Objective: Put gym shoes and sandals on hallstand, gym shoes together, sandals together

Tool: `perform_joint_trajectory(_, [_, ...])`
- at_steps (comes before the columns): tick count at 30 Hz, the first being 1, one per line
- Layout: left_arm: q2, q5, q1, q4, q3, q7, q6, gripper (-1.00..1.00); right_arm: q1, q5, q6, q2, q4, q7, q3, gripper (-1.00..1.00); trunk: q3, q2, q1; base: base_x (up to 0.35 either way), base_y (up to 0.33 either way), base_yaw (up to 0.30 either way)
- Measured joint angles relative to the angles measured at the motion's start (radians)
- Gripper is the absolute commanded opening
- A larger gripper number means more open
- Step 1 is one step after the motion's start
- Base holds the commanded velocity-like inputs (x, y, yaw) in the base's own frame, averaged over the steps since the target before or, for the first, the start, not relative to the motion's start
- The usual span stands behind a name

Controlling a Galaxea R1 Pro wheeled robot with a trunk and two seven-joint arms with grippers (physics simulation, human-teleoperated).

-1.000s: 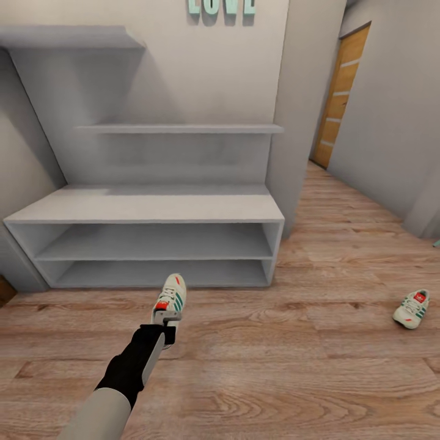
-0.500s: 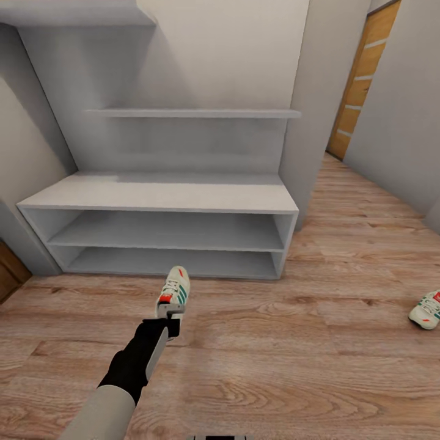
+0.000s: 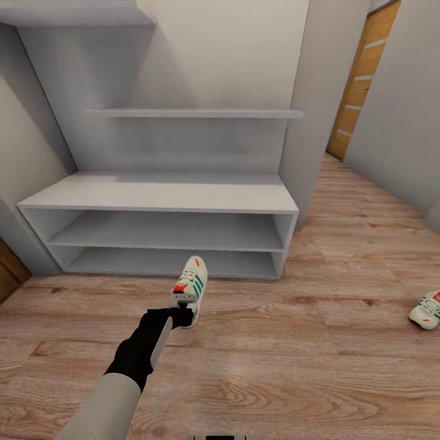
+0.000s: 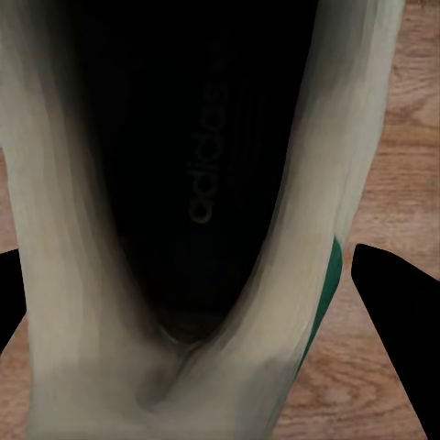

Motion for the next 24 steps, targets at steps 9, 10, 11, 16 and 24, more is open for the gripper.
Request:
perform_joint_trajectory(9, [0.000,0.000,0.000,0.003,-0.001,0.001,-0.002,-1.00,0.000,0.000,0.000,0.000,0.000,0.000,0.000,-1.00,0.000,0.000,0.000,0.206,-0.191,0.000])
perform_joint_trajectory(10, [0.000,0.000,0.000,0.003,-0.001,0.001,-0.002,-1.00,0.000,0.000,0.000,0.000,0.000,0.000,0.000,-1.00,0.000,0.000,0.000,0.205,-0.277,0.000])
perform_joint_trajectory(11, [0.000,0.000,0.000,0.003,-0.001,0.001,-0.002,-1.00,0.000,0.000,0.000,0.000,0.000,0.000,0.000,-1.00,0.000,0.000,0.000,0.201,-0.282,0.000])
perform_joint_trajectory(16, [0.000,0.001,0.000,0.004,-0.001,0.001,-0.002,-1.00,0.000,-0.001,0.001,0.000,0.000,0.000,0.000,-1.00,0.000,0.000,0.000,0.190,-0.298,0.000])
perform_joint_trajectory(24, [0.002,0.001,0.000,0.005,0.001,0.001,-0.002,-1.00,0.000,-0.001,0.001,0.000,0.000,0.000,0.000,-1.00,0.000,0.000,0.000,0.203,-0.310,0.000])
